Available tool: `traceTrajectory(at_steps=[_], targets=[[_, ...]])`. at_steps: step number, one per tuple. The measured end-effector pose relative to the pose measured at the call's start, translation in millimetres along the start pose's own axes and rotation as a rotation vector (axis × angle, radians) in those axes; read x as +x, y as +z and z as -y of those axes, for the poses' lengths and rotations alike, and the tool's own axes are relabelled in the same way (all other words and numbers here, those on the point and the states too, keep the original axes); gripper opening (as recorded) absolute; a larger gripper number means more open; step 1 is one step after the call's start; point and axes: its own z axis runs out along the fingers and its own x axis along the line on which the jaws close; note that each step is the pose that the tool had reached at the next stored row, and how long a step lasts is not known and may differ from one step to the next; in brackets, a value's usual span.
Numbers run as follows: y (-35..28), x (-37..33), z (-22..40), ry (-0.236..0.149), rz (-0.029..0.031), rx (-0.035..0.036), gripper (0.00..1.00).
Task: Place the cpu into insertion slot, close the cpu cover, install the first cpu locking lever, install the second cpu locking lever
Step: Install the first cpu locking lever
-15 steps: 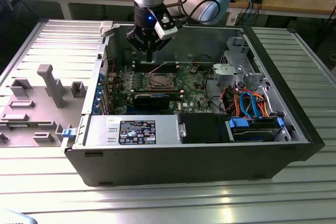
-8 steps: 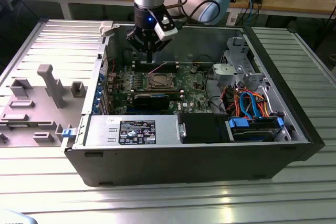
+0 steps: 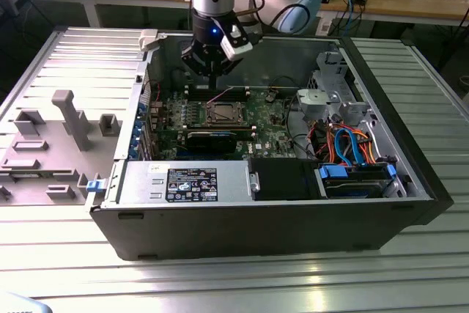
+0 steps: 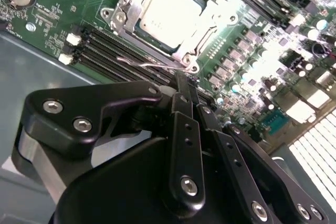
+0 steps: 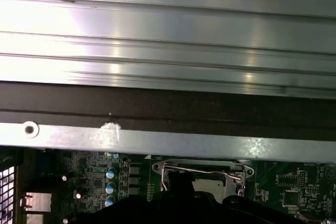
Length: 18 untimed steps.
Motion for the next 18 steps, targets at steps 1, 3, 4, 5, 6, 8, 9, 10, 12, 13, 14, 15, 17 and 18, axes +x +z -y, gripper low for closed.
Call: traceTrajectory(at_steps=[1, 3, 4, 5, 6, 8, 9, 10, 12, 13, 14, 15, 17, 18], targets=[[1.3, -0.7, 0.0, 0.0, -0.0001, 0.0001, 0.11], [4.6, -1.9, -0.8, 0.001, -0.0004, 0.0001, 0.11], [6.2, -3.0, -1.5, 0.001, -0.0006, 0.0001, 0.11], [7.7, -3.9, -2.3, 0.001, -0.0005, 0.0, 0.11], [9.3, -4.5, -3.2, 0.001, -0.0006, 0.0, 0.11], [11.5, -4.9, -4.6, 0.001, -0.0005, 0.0, 0.11], [12.6, -4.9, -5.7, 0.001, -0.0007, 0.0, 0.11], [13.8, -5.0, -7.4, 0.001, -0.0006, 0.0, 0.11], [16.1, -5.2, -10.0, 0.001, -0.0005, -0.0003, 0.11], [17.5, -5.2, -10.3, 0.001, -0.0005, -0.0002, 0.11], [18.5, -5.2, -10.5, 0.001, -0.0006, -0.0002, 0.11], [20.6, -5.4, -11.0, 0.001, -0.0005, -0.0003, 0.11], [22.4, -5.9, -11.4, 0.001, -0.0006, -0.0002, 0.11], [23.6, -6.2, -11.6, 0.001, -0.0006, -0.0002, 0.11]])
